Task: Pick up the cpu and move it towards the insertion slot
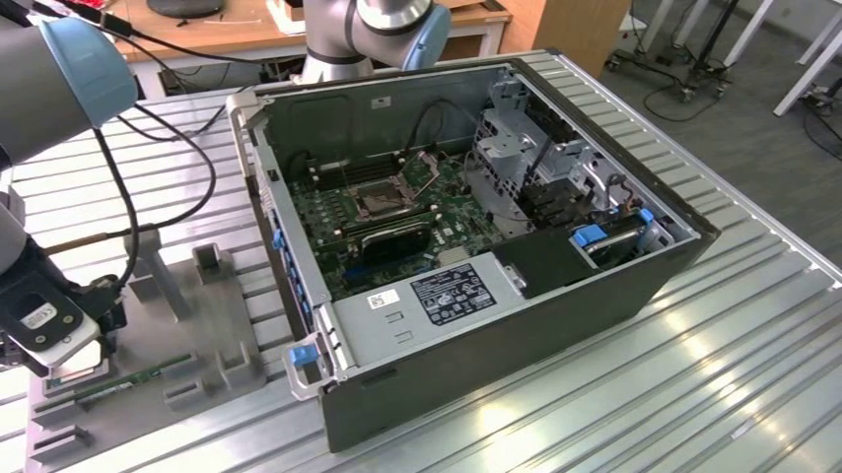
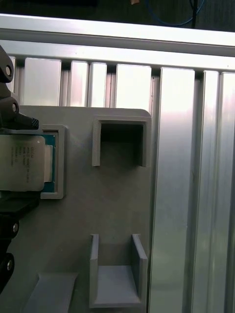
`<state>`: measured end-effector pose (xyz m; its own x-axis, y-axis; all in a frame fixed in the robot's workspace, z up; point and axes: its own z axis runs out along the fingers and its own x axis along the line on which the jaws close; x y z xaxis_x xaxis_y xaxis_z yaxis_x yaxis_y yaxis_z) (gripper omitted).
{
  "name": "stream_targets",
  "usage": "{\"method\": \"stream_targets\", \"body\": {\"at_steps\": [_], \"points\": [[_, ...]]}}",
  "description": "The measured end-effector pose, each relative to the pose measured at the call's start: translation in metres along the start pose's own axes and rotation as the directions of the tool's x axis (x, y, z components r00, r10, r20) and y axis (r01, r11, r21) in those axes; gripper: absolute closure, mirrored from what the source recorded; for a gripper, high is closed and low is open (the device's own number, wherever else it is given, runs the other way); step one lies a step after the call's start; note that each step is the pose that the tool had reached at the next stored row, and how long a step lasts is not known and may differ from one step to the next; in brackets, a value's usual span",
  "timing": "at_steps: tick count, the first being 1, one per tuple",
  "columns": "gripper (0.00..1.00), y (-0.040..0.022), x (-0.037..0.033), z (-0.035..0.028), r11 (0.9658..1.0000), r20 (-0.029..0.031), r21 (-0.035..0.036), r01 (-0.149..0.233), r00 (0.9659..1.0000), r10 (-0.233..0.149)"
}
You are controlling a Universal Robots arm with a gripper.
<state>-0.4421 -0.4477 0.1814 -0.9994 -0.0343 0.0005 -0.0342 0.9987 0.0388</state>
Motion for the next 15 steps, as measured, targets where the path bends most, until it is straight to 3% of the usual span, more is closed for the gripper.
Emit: {"method": "stream_targets", "body": {"at_steps": [15], "points": [[0.35,0.0000,0.0008,-0.0003,1.0000,0.0000,0.0000,0.000,1.0000,0.000]]}}
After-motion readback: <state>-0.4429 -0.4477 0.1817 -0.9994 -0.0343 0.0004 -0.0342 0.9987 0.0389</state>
